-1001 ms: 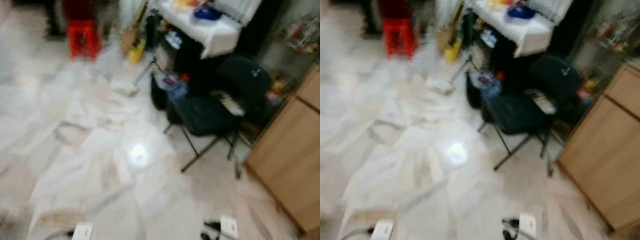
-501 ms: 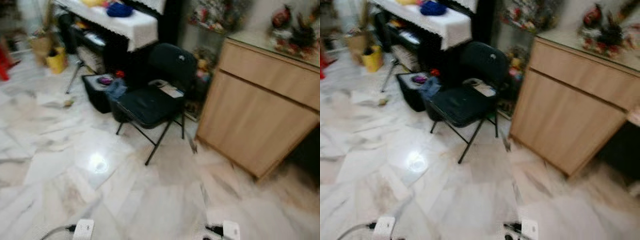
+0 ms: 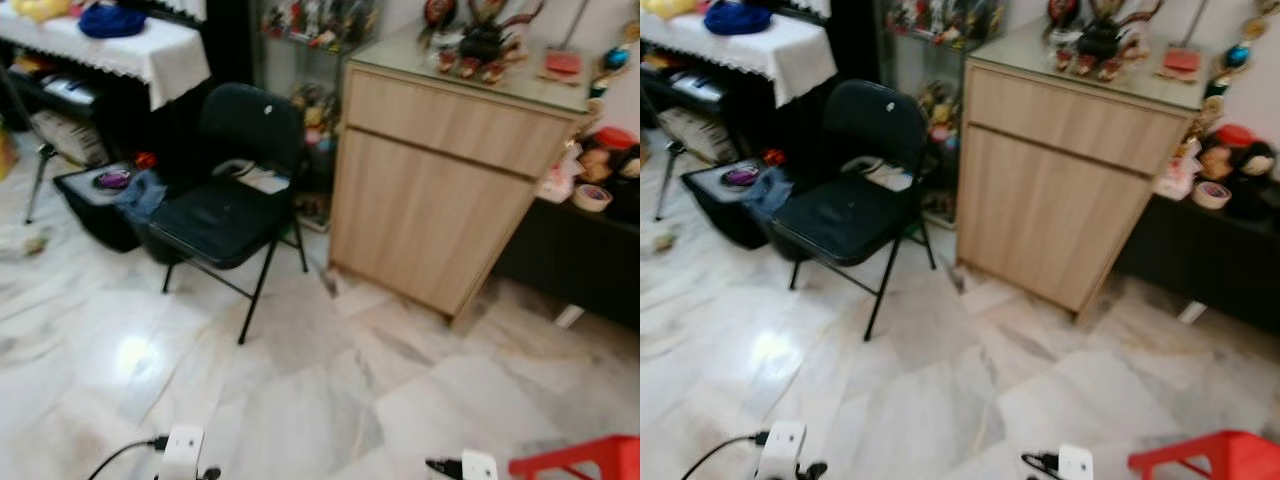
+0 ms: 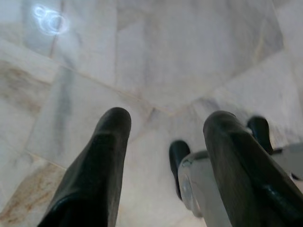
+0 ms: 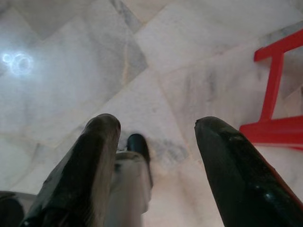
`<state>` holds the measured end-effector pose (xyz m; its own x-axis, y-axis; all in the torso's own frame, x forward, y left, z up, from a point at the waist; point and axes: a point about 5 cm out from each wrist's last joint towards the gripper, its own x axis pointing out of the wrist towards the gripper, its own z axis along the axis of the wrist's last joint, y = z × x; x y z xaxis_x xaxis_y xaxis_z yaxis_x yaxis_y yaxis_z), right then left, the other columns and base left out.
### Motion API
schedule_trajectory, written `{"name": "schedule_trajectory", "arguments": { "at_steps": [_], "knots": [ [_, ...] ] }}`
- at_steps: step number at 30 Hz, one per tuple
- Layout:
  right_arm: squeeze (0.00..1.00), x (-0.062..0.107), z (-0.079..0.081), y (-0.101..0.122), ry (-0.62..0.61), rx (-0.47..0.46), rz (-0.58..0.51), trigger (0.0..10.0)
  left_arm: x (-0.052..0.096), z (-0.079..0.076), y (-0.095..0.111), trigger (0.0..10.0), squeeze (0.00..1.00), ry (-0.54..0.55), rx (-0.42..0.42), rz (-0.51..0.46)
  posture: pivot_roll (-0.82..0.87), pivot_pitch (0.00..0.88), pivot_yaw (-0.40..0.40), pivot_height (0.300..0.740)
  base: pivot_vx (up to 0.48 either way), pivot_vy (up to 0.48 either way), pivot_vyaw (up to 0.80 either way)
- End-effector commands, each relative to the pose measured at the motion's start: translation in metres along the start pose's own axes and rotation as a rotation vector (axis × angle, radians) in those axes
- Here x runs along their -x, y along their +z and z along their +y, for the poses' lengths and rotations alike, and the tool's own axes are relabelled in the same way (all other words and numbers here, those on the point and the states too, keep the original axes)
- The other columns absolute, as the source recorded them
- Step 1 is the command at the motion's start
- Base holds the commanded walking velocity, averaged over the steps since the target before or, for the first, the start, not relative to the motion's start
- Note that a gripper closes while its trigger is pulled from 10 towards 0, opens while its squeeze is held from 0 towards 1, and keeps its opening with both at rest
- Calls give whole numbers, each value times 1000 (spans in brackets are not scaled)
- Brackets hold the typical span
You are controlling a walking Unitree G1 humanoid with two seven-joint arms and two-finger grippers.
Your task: Hang keys on a hook
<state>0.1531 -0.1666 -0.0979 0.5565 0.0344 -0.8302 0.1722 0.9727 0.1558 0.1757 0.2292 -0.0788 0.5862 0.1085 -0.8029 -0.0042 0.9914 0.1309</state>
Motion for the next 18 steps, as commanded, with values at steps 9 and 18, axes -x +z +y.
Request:
{"name": "schedule_trajectory", "arguments": {
  "at_steps": [9, 18],
  "knots": [
    [0, 1, -3, -3, -16, -7, 12, 10000, 0, -3, -2, 10000, 0, -19, -17, 17, 43, 0, -44, 740, 0, 0, -744],
    [0, 1, -1, -4, -12, -14, 12, 10000, 0, -2, 0, 10000, 0, -24, -26, 12, 45, 0, -35, 740, 0, 0, -744]
  ]
}}
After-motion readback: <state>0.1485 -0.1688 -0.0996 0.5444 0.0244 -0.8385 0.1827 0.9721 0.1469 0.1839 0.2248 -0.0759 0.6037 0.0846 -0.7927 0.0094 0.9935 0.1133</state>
